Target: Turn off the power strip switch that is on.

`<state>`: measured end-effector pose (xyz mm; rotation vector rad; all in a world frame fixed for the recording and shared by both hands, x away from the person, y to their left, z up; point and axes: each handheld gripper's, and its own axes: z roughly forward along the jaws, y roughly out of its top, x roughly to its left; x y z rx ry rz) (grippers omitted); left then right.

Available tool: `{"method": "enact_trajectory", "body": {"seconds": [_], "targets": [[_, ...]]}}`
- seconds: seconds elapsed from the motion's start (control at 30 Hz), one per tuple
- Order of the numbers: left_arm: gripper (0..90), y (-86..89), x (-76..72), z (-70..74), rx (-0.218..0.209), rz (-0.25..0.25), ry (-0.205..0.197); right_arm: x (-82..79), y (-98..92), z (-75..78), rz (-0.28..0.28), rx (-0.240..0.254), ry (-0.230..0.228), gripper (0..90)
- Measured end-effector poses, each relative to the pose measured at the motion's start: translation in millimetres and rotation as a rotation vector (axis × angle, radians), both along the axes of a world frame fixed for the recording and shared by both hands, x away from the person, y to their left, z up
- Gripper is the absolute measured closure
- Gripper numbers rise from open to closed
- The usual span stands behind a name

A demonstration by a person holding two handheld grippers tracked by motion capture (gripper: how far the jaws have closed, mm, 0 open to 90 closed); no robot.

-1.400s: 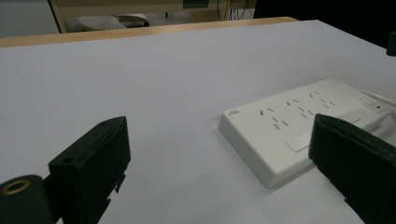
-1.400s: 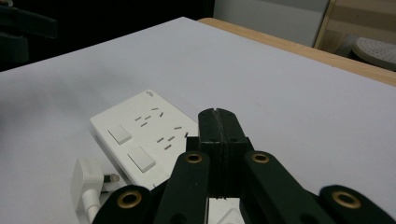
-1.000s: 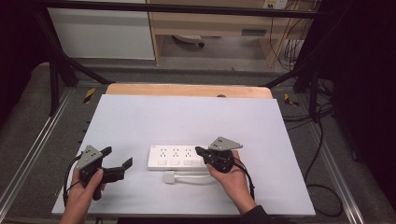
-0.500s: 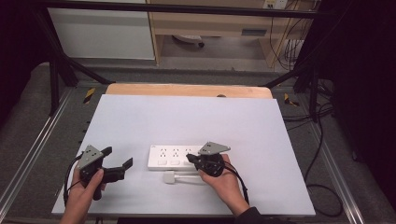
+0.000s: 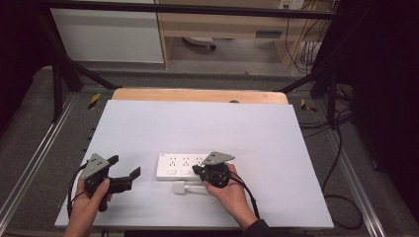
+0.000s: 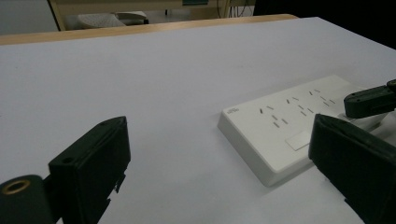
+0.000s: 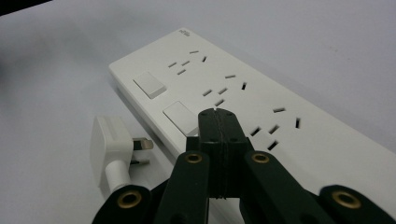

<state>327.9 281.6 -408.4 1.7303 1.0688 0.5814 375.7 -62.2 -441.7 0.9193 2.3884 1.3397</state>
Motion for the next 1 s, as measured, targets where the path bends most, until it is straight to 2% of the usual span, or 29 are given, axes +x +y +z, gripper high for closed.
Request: {"method": "enact_trajectory", "body": {"seconds": [0.2,1.0], "targets": [[5.4,0.8,0.0,0.1,0.002,0.003,0.000,1.8,1.9,-1.0,-0.007,-0.011,0.007,90.0],[5.5,0.5,-0.3,0.0,0.003,0.004,0.000,1.7,2.3,-2.2,-0.009,0.000,0.005,90.0]]}}
